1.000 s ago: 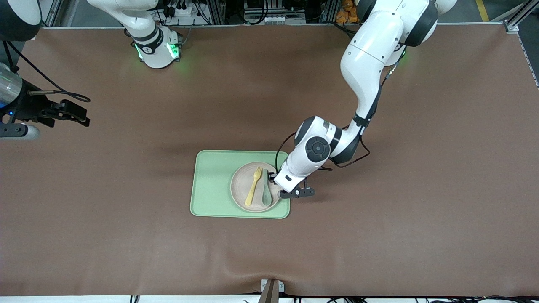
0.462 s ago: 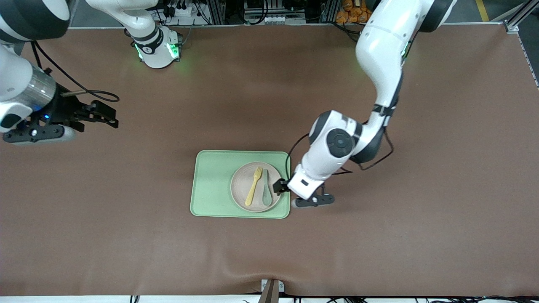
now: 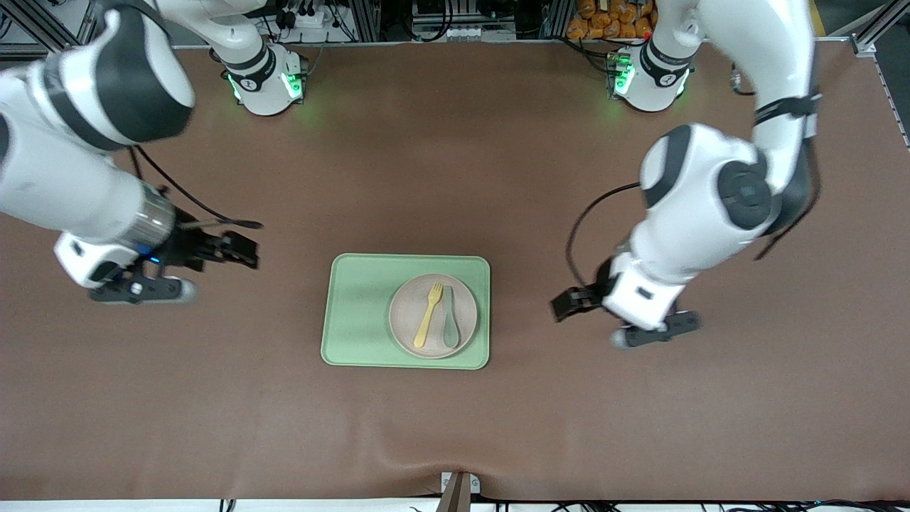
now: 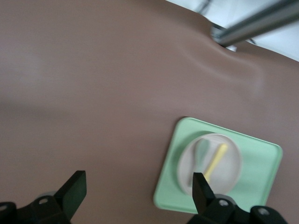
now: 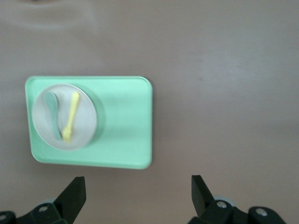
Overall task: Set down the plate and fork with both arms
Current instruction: 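Release the plate and raise the left gripper while the right gripper approaches, then grasp the yellow fork on the plate with the right gripper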
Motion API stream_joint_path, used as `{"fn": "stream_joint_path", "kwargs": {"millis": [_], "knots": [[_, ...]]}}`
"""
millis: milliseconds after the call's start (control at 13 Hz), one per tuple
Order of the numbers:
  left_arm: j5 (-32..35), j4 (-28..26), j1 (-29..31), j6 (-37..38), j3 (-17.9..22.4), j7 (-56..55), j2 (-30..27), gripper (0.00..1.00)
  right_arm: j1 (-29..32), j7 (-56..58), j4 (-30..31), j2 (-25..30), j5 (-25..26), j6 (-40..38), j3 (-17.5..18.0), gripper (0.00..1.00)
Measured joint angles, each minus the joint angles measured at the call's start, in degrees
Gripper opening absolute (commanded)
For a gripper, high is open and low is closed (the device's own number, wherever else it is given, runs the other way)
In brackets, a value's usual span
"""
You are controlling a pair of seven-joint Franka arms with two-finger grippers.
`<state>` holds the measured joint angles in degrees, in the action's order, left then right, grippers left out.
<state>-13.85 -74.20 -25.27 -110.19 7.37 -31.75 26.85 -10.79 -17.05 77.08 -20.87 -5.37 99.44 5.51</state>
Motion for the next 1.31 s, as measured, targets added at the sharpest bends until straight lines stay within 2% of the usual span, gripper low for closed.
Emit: {"fn": "stream_joint_path", "kwargs": {"millis": [231,385,615,846,1077,1308], "knots": [[5.6,-0.2,4.4,7.4,0.0,0.1,-5.5,1.0,-5.8,-6.8,-2.0,-6.5,0.0,6.3,0.0,1.0],[6.6,-0.3,6.7,11.6,0.0,0.9,-8.3,1.0,-8.5,-9.2,-5.1,-11.3,0.5,7.6,-0.2,1.0],[6.7,-1.2,11.2,16.3,0.0,9.2,-12.7,1.0,-12.1,-16.2,-9.0,-18.0,3.8,12.8,-0.3,0.99],[6.8,-5.6,15.5,17.1,0.0,17.3,-18.0,1.0,-15.3,-21.6,-9.7,-23.9,5.7,17.6,-0.4,0.81],[10.2,-9.0,16.0,17.1,-0.4,18.3,-20.5,1.0,-17.3,-25.3,-10.0,-29.1,7.0,21.0,-0.4,0.69],[11.5,-10.0,15.9,17.1,-0.7,18.3,-21.4,1.0,-18.5,-25.4,-10.4,-31.6,7.1,21.4,-0.5,0.64]]}}
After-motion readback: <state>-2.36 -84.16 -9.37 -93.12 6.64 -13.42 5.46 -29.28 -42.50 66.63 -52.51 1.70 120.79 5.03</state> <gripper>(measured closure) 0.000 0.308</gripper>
